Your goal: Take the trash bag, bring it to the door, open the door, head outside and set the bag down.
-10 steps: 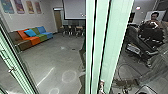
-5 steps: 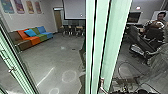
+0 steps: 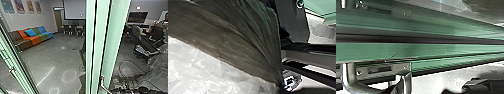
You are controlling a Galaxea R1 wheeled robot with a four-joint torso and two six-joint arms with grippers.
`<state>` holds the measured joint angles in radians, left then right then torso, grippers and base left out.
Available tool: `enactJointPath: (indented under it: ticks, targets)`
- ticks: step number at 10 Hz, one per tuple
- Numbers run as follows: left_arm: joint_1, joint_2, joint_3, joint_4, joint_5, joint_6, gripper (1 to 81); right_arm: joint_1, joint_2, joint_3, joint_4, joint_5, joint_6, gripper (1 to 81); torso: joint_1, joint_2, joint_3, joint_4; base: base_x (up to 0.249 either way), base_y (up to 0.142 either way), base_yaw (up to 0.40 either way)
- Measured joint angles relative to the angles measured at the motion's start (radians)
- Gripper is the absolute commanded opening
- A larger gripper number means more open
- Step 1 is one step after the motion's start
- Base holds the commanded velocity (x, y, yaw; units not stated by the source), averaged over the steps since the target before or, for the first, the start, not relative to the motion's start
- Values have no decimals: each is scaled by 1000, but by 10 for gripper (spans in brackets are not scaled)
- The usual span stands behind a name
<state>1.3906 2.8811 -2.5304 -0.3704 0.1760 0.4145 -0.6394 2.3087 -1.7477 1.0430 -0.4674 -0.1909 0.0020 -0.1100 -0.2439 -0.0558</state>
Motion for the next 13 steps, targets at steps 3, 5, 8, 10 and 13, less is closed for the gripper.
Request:
enactJointPath:
  ticks: [3, 5, 8, 10, 13]
  targets:
    - [1, 0, 2, 0, 0, 0, 10, 27, -25, -10, 5, -17, 14, 811, 0, 0, 0, 0, 0, 0, 0]
    - [5, 0, 2, 0, 2, 0, 10, -8, -182, -131, -114, -76, 15, 811, 0, 1, -1, 0, 0, 0, 0]
    - [3, 0, 3, 0, 2, 0, 10, -17, -266, -241, -171, -29, -2, 811, 0, 1, -1, -3, 0, 0, 0]
    - [3, 0, 3, 0, 0, 0, 10, 3, -260, -242, -173, -23, 22, 811, 0, 1, -1, -3, 0, 0, 0]
    - [3, 1, 3, 0, 1, 0, 10, 27, -253, -244, -249, -1, 89, 811, 0, 1, -1, -3, 0, 0, 0]
